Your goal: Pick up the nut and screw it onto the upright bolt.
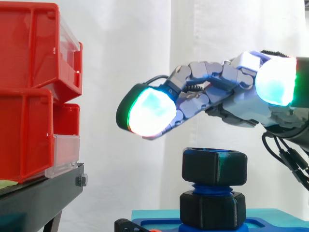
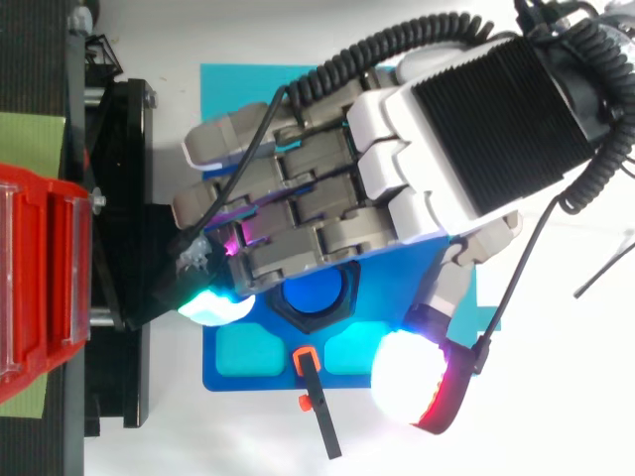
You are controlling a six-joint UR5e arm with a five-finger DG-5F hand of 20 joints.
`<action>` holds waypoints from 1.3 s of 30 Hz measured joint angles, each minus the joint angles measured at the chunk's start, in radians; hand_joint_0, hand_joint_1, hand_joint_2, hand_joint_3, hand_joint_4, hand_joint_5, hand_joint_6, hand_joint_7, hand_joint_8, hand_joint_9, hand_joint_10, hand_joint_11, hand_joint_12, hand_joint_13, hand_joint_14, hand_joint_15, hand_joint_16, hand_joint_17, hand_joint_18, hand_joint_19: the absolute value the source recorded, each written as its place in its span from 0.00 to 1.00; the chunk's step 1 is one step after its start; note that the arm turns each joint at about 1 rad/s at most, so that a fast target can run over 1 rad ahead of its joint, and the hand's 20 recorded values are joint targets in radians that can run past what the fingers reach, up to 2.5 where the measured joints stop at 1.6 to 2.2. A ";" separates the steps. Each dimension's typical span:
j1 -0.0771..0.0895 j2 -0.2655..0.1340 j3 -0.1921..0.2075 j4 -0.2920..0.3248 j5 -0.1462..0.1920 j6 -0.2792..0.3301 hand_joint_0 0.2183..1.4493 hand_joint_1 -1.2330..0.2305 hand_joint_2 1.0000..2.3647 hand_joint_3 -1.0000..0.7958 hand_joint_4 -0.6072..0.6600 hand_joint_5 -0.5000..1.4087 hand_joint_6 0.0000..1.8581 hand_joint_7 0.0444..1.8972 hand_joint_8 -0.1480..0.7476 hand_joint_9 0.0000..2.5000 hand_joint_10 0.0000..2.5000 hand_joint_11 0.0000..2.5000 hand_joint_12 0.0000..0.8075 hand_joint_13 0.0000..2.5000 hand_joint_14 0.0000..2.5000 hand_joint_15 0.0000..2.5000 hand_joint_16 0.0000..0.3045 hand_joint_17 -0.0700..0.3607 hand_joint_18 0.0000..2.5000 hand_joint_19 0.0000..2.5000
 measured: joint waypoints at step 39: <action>-0.045 0.000 -0.009 -0.038 -0.046 0.000 0.23 0.76 0.00 0.28 0.65 0.24 0.27 0.70 0.42 0.29 0.00 0.00 0.29 0.22 0.00 0.00 0.07 0.28 0.08 0.00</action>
